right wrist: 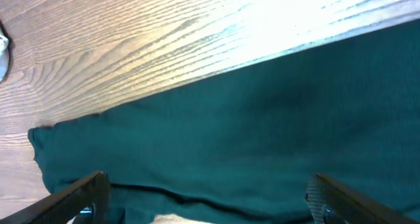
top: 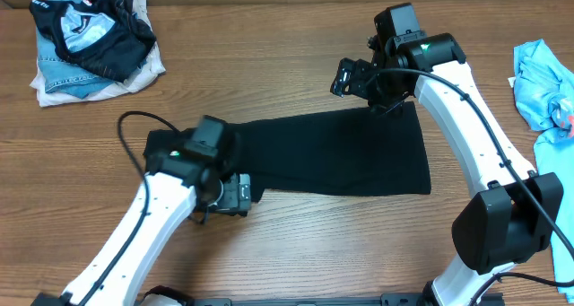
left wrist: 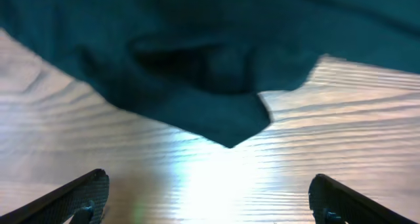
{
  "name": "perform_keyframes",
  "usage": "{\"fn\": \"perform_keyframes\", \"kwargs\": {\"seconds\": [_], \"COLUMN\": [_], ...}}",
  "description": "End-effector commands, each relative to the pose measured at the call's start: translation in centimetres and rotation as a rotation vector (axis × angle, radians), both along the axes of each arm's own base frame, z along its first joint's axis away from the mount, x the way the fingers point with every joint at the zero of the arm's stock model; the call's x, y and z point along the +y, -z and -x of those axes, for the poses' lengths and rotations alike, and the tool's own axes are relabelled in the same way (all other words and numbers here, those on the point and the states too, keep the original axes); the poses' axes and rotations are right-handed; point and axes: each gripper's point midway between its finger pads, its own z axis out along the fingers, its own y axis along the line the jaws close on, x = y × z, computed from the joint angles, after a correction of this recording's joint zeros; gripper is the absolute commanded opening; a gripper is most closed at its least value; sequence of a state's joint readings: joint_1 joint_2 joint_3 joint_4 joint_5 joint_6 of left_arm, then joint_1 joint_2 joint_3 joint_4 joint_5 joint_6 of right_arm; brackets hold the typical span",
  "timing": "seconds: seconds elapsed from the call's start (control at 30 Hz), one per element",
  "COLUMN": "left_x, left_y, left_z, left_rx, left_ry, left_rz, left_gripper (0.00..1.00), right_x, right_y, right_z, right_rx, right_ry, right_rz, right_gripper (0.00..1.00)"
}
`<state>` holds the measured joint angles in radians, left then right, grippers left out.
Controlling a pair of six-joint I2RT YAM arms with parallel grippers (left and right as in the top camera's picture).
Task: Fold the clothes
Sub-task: 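Grasp the garment's left end with left gripper, right end with right gripper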
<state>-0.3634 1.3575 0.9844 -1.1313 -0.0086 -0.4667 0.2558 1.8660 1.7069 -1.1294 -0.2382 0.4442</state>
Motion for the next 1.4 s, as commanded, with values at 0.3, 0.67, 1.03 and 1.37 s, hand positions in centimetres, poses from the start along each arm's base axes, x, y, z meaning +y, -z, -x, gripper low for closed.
{"fn": "perform_keyframes", "kwargs": {"seconds": [0.3,0.67,1.03,1.37], "left_x": [-0.2,-0.5,-0.6,0.1], "left_y": [4.1,6.4,6.4,4.6], "left_z": [-0.8,-1.2,-1.0,-0.8], "left_rx": [0.083,0.126,0.139,0.161], "left_ry": [-0.254,-0.254,-0.243,-0.239], "left_rz": [-0.153,-0.167,-0.166,-0.215], "left_gripper": [1.0,1.0,0.42,0.04], "right_x": [-0.3,-0.9,-0.9,-0.9], "right_y": [0.1,0.3,0.3,0.3], "right_z": [-0.1,-0.1,-0.1,-0.1], "right_rx": [-0.008,-0.006,-0.006,-0.006], "right_ry": [0.008,0.019,0.019,0.019], "right_rz": [0.027,0.059,0.059,0.059], "right_gripper": [1.0,1.0,1.0,1.0]}}
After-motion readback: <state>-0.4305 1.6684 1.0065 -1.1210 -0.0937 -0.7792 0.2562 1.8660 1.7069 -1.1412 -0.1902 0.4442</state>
